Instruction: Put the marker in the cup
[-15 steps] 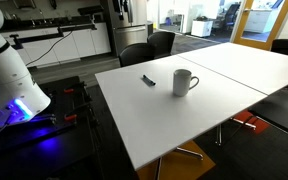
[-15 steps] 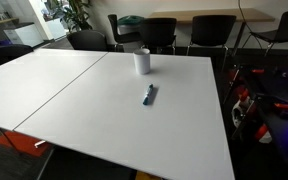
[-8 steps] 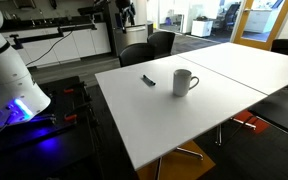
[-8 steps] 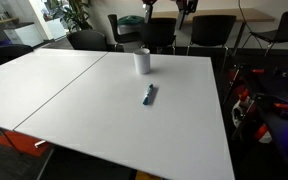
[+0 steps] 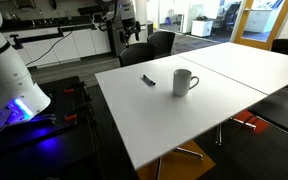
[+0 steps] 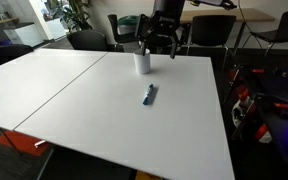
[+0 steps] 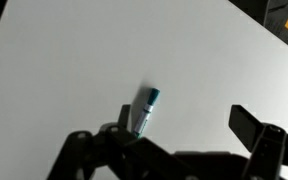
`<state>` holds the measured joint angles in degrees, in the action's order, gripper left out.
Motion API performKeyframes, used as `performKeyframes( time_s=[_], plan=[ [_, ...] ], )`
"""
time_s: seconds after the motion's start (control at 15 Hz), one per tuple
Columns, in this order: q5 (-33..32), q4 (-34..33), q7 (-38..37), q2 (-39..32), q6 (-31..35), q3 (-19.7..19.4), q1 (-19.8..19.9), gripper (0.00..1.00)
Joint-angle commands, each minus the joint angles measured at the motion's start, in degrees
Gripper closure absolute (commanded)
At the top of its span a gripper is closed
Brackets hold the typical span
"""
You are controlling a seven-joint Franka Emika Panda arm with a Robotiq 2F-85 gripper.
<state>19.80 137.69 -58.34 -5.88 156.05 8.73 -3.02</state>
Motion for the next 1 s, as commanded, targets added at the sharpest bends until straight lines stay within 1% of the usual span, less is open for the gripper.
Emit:
performKeyframes(
  time_s=[0.0,0.13,0.47,0.73,0.93],
  plan=[
    [1.22,-4.24,-1.99,-5.31,0.29,-1.83,-1.29,0.00],
    [0.62,-6.37,-2.57,-7.82,0.76,-2.82,-1.47,0.00],
    [1.55,-11.84,-0.74,-14.25,2.48,-4.24,-1.08,0.00],
    [1.34,-14.08,-1.35,-18.75,2.16,-5.33,-1.45,0.00],
    [2.00,-15.61,-0.45,-22.46,3.33,-5.12,-1.14,0.00]
  ],
)
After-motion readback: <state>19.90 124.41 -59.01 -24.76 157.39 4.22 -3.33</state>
